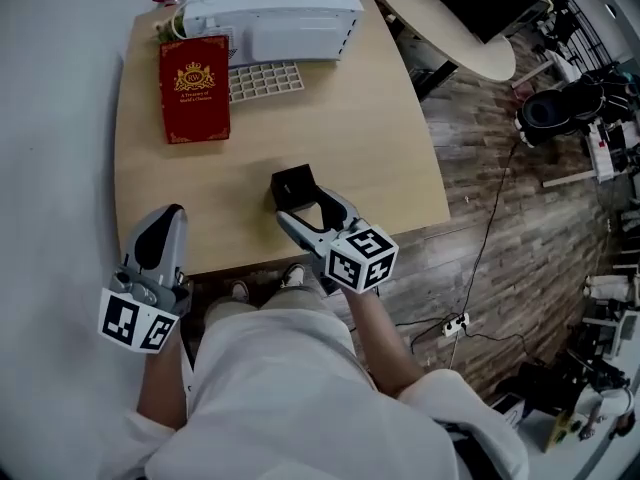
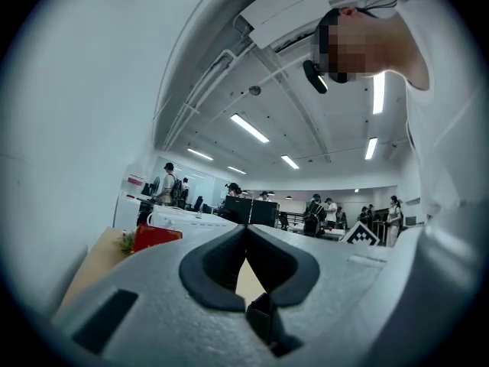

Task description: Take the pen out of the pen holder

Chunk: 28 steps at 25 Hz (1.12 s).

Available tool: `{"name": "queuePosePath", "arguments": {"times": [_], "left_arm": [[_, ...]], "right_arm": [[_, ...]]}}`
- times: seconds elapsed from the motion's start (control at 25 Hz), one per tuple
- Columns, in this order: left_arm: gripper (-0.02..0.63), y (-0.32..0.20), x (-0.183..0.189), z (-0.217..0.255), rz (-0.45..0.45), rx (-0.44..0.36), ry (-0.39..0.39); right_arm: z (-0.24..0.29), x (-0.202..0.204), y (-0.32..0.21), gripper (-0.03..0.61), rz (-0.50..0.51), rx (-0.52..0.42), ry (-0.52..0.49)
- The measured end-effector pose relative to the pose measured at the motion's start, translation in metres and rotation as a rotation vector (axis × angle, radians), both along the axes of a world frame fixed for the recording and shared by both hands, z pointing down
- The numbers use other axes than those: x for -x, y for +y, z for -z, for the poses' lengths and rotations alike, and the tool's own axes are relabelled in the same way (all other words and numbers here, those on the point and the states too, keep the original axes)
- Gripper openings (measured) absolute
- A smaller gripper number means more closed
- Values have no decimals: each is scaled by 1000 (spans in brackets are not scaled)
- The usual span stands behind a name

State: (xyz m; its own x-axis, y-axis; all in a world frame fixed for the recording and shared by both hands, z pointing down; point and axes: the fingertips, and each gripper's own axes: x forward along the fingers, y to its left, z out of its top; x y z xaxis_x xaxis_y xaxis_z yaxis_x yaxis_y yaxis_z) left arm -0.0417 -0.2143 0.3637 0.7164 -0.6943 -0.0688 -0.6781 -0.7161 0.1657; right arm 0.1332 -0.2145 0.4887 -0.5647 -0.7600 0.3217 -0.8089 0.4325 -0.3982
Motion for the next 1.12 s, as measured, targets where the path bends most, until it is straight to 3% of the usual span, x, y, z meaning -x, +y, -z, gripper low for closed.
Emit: {"name": "queuePosePath", "arguments": {"times": [0.32, 0.48, 1.12], "left_arm": [[14, 8, 25, -8, 133, 43, -42], [15, 14, 36, -9, 175, 52, -47], [15, 14, 62, -14, 214, 62, 23]], "right_arm": [[-61, 9, -36, 296, 105, 134, 96], [-84, 9, -42, 293, 133, 174, 205], [-117, 15, -58, 252, 210, 365, 366]]}}
